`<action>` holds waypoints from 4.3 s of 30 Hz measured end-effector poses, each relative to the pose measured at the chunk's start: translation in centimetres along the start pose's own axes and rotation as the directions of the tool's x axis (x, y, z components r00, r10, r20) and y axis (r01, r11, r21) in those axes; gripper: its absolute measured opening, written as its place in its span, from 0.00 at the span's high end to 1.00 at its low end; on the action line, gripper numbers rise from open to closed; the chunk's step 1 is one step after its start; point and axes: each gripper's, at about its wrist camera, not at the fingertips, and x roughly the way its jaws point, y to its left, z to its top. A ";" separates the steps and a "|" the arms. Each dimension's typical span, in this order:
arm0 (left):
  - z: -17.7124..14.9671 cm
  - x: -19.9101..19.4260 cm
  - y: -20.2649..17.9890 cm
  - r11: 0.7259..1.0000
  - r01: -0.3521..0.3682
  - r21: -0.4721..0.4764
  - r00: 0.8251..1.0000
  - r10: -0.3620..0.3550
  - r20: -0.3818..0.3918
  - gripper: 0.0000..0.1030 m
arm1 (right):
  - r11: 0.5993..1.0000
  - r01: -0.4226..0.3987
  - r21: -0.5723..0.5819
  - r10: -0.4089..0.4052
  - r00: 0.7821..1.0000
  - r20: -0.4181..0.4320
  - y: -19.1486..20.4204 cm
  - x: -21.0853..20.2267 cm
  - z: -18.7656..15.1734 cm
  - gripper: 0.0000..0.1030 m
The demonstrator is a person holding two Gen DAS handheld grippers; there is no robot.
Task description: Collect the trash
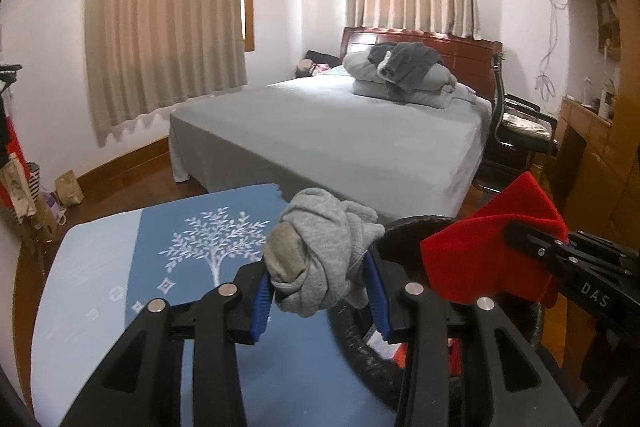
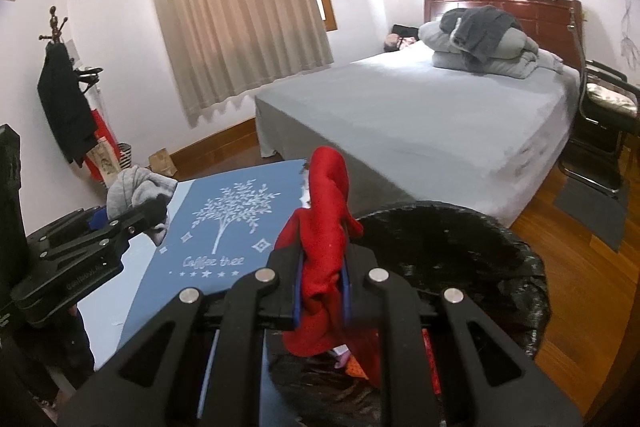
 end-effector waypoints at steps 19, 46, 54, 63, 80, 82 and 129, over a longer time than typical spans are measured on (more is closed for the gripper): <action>1.2 4.7 -7.3 0.989 0.123 0.081 0.992 -0.122 -0.015 0.60 | 0.987 0.145 0.067 -0.145 0.989 -0.002 -8.0 -0.5 -1.0 0.87; -1.1 13.3 -10.5 0.967 0.234 0.101 0.965 -0.219 -0.144 0.51 | 0.975 0.196 0.103 -0.185 0.977 -0.104 -13.5 5.4 -2.8 0.80; -1.0 13.5 -9.8 0.969 0.232 0.087 0.966 -0.219 -0.137 0.36 | 0.971 0.219 0.099 -0.209 0.973 -0.102 -13.8 6.1 -3.0 0.36; 0.1 11.9 -7.8 0.982 0.172 0.073 0.981 -0.165 -0.098 0.15 | 0.964 0.245 0.107 -0.236 0.968 -0.086 -13.2 4.8 -3.0 0.07; 0.2 5.1 -3.7 0.997 0.054 0.054 0.997 -0.051 -0.053 0.06 | 0.981 0.178 0.078 -0.176 0.984 -0.038 -7.7 0.8 -2.3 0.05; 0.0 4.3 -3.4 0.998 0.046 0.052 0.998 -0.043 -0.051 0.06 | 0.983 0.169 0.074 -0.166 0.985 -0.037 -6.9 0.4 -2.4 0.05; -0.7 -7.2 0.9 0.999 -0.018 -0.030 0.996 0.020 0.083 0.06 | 0.996 0.075 -0.047 -0.072 0.996 0.050 3.3 -5.8 0.0 0.05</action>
